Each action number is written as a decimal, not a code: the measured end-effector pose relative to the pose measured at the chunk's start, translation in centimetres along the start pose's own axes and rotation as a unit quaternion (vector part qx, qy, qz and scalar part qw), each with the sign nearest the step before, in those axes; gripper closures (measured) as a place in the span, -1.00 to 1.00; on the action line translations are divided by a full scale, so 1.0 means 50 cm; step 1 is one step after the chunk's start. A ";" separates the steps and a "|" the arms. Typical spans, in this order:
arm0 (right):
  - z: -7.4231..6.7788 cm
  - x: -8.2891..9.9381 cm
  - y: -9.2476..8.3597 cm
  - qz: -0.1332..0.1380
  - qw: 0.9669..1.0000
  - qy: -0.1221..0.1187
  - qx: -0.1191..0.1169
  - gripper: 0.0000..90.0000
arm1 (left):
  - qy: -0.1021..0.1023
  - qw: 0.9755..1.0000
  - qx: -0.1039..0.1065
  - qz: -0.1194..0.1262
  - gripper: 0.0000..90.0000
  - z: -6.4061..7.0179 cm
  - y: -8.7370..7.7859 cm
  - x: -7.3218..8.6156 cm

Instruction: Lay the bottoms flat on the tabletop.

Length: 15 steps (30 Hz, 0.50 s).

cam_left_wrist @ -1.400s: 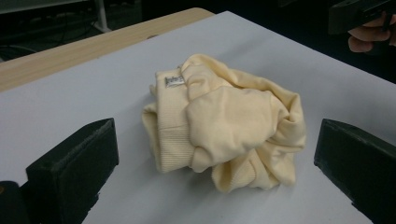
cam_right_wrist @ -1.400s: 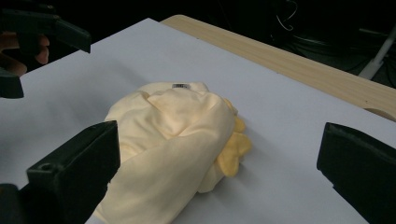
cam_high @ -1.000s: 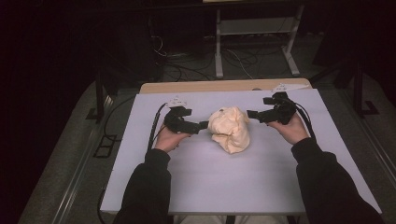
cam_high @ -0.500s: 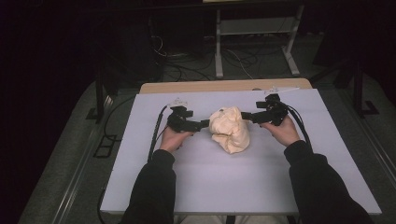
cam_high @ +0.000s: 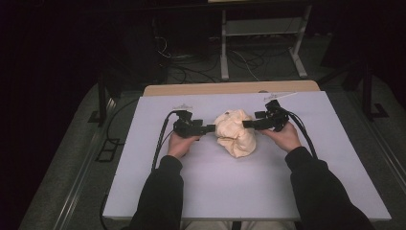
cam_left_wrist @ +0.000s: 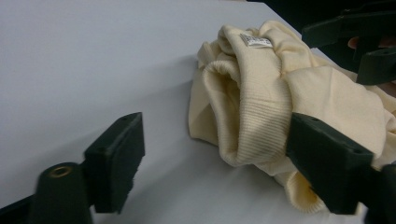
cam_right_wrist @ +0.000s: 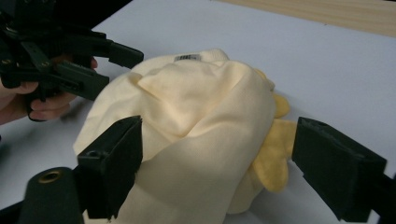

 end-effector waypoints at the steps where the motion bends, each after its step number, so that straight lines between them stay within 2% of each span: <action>1: 0.000 0.001 0.001 -0.003 1.000 -0.001 0.000 -0.59 | -0.001 1.000 -0.004 0.001 -0.46 0.001 0.002 0.001; 2: -0.001 0.001 0.003 -0.004 1.000 -0.001 0.000 -0.53 | 0.001 1.000 -0.006 0.001 -0.31 0.001 0.003 0.002; 4: -0.001 0.003 0.006 -0.009 1.000 0.000 0.001 -0.40 | 0.000 1.000 0.001 0.001 -0.15 0.003 0.008 0.003; 5: -0.001 0.003 0.006 -0.009 1.000 0.000 0.001 -0.40 | 0.000 1.000 0.001 0.001 -0.05 0.003 0.008 0.003; 6: 0.000 0.004 0.009 -0.015 1.000 0.008 0.006 -0.22 | 0.001 1.000 0.011 0.002 0.05 0.006 0.011 0.004; 9: 0.003 0.008 0.013 -0.025 0.999 0.021 0.001 0.05 | 0.003 1.000 0.022 0.006 0.24 0.010 0.013 0.004; 10: 0.004 0.009 0.014 -0.032 0.999 0.024 0.002 0.17 | 0.001 0.999 0.033 0.011 0.31 0.015 0.015 0.003; 11: 0.004 0.010 0.015 -0.036 0.999 0.026 0.003 0.26 | 0.001 0.999 0.033 0.011 0.36 0.015 0.015 0.003; 12: 0.005 0.012 0.016 -0.039 0.999 0.028 0.003 0.36 | 0.003 0.999 0.047 0.015 0.42 0.020 0.018 0.003; 13: 0.006 0.013 0.016 -0.041 0.999 0.033 0.005 0.44 | 0.003 0.999 0.047 0.015 0.47 0.020 0.018 0.003; 15: 0.007 0.014 0.014 -0.045 0.998 0.037 0.008 0.59 | 0.016 0.999 0.047 0.013 0.55 0.029 0.022 0.003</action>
Point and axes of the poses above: each handheld gripper's, and its own axes: y roughly forward along the jaws, x roughly out of its underside, z roughly to its right, the point moved 2 cm from there along y, roughly forward along the jaws, and after that the axes turned 1 degree about y, right-handed, at the moved point
